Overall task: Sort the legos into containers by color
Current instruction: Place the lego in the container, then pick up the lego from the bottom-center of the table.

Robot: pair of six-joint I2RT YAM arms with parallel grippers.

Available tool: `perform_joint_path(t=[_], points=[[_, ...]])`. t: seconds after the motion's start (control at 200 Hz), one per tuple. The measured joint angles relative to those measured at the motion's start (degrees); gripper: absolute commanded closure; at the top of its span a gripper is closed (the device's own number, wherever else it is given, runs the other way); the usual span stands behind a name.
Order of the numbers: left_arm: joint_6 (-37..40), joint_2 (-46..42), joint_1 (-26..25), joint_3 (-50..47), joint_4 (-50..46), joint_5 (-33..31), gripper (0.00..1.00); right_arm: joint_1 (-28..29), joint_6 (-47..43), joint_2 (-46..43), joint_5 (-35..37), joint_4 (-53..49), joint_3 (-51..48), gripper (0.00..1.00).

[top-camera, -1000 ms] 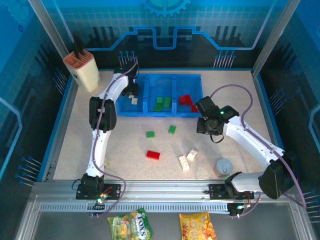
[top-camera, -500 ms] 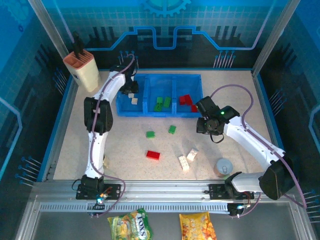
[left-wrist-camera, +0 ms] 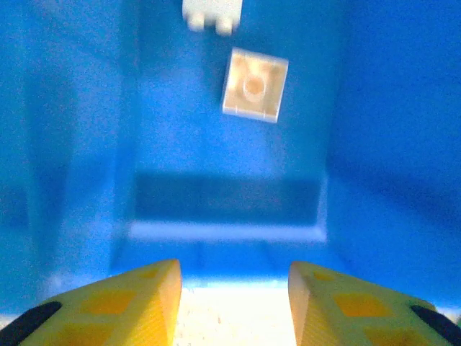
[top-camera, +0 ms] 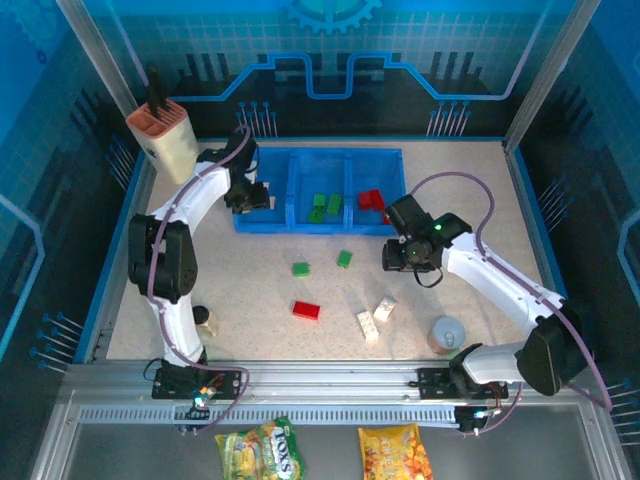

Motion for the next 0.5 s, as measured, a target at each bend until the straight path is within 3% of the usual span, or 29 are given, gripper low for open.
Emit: perform_joint_path(t=[0.235, 0.5], points=[[-0.39, -10.34, 0.00, -11.21, 0.31, 2.73, 0.55, 2.99, 0.66, 3.30, -0.09, 0.22, -0.07, 0.49], [0.50, -17.75, 0.02, -14.84, -1.88, 3.52, 0.54, 5.09, 13.09, 3.69, 1.38, 0.44, -5.35, 0.49]])
